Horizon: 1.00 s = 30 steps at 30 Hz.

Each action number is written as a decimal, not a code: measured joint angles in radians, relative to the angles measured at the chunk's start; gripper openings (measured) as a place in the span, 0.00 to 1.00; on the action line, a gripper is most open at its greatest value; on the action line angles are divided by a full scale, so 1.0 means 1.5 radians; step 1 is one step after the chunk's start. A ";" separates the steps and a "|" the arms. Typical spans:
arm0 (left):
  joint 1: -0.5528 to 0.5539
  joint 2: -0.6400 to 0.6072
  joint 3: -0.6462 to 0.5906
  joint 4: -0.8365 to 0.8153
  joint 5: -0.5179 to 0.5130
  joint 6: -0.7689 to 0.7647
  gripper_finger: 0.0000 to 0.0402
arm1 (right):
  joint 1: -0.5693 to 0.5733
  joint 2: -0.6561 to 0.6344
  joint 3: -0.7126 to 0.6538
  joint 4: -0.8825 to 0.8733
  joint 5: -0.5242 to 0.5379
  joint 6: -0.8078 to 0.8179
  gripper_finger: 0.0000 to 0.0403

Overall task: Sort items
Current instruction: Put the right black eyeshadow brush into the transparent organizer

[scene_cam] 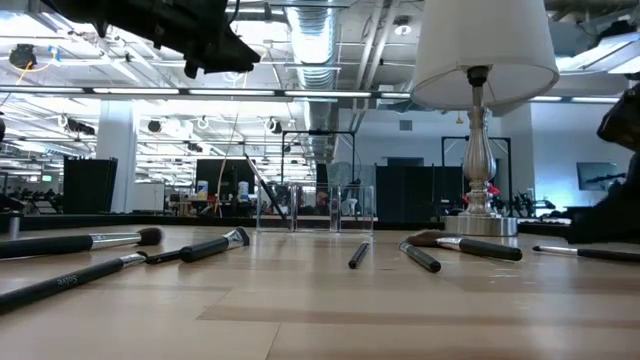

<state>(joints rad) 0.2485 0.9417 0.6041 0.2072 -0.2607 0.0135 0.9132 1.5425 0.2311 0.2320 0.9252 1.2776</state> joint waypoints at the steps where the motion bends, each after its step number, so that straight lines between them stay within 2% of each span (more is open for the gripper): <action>1: 0.000 0.003 0.000 0.000 0.000 0.000 0.38 | -0.002 0.017 0.005 0.000 -0.008 0.006 0.41; 11: 0.000 0.065 0.000 0.000 0.000 0.000 0.38 | 0.012 0.187 0.068 -0.002 0.080 -0.005 0.38; 17: -0.004 0.081 0.000 0.002 0.000 -0.002 0.38 | 0.047 0.249 0.076 -0.017 0.146 0.053 0.31; 26: -0.034 0.074 0.000 0.030 0.001 -0.034 0.38 | 0.034 0.239 0.078 -0.039 0.135 0.062 0.08; 30: -0.051 0.074 0.000 0.032 0.010 -0.067 0.38 | 0.015 0.209 0.079 -0.068 0.107 0.057 0.04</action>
<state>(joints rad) 0.1721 1.0532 0.6044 0.2558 -0.2450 -0.0874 0.9359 1.8561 0.3500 0.1306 1.0862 1.3629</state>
